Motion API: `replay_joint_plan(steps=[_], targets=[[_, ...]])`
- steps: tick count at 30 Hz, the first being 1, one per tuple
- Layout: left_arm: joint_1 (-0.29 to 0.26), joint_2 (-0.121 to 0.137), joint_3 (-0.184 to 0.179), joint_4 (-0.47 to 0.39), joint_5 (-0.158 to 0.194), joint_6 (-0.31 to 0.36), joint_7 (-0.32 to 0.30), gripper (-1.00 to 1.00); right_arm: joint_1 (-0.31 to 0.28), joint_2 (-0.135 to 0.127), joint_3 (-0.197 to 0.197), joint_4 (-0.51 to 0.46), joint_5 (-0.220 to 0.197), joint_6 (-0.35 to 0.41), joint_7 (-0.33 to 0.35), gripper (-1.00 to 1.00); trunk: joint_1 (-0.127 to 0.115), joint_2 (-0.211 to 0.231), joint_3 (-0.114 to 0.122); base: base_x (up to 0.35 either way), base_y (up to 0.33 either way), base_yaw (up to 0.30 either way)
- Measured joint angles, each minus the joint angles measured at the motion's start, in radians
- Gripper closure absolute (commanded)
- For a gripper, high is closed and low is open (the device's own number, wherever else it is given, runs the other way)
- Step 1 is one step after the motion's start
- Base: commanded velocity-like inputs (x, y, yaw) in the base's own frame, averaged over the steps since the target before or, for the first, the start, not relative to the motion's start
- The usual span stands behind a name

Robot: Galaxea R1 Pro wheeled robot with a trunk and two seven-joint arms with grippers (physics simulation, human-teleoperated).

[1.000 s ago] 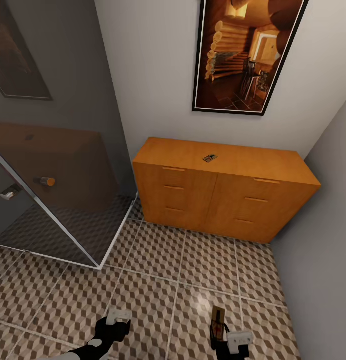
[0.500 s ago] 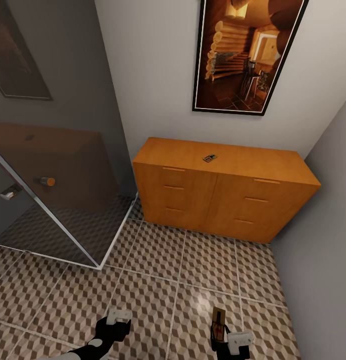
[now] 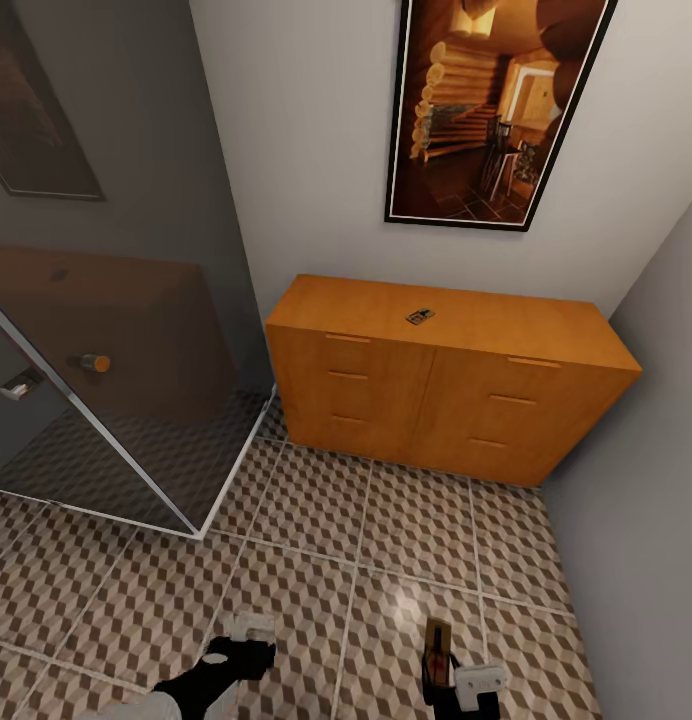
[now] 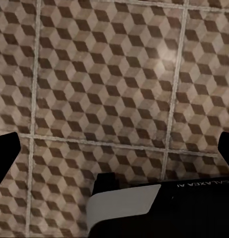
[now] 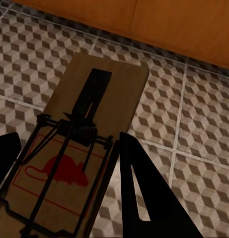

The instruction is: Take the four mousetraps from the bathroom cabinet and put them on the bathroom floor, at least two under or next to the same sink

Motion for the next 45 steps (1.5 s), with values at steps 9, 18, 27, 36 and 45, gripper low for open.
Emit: replay_joint_plan(steps=[9, 18, 27, 36, 45], targets=[[0.000, -0.004, -0.004, -0.531, -0.004, 0.544, 0.111, -1.00, 0.000, 0.000, -0.001, -0.001, 0.000, 0.029, 0.001, 1.00, 0.000, 0.000, 0.000, 0.000, 0.000, 0.000], [-0.011, -0.009, -0.008, -0.929, -0.004, 0.932, 0.119, -1.00, 0.000, 0.000, -0.002, -0.001, -0.009, 0.030, 0.001, 1.00, 0.000, 0.000, 0.000, 0.000, 0.000, 0.000], [-0.138, -0.030, -0.005, -1.189, -0.003, 1.045, 0.124, -1.00, 0.000, 0.000, -0.002, -0.001, -0.010, 0.030, 0.003, 1.00, 0.000, 0.000, 0.000, 0.000, 0.000, 0.000], [-0.436, -0.054, -0.001, -1.114, -0.002, 1.054, 0.129, -1.00, 0.000, 0.000, -0.002, -0.001, -0.010, 0.030, 0.003, 1.00, 0.000, 0.000, 0.000, 0.000, 0.000, 0.000], [-0.558, -0.063, 0.001, -1.157, -0.001, 1.058, 0.129, -1.00, 0.000, 0.000, -0.002, -0.001, -0.010, 0.030, 0.003, 1.00, 0.000, 0.000, 0.000, 0.000, 0.000, 0.000]])
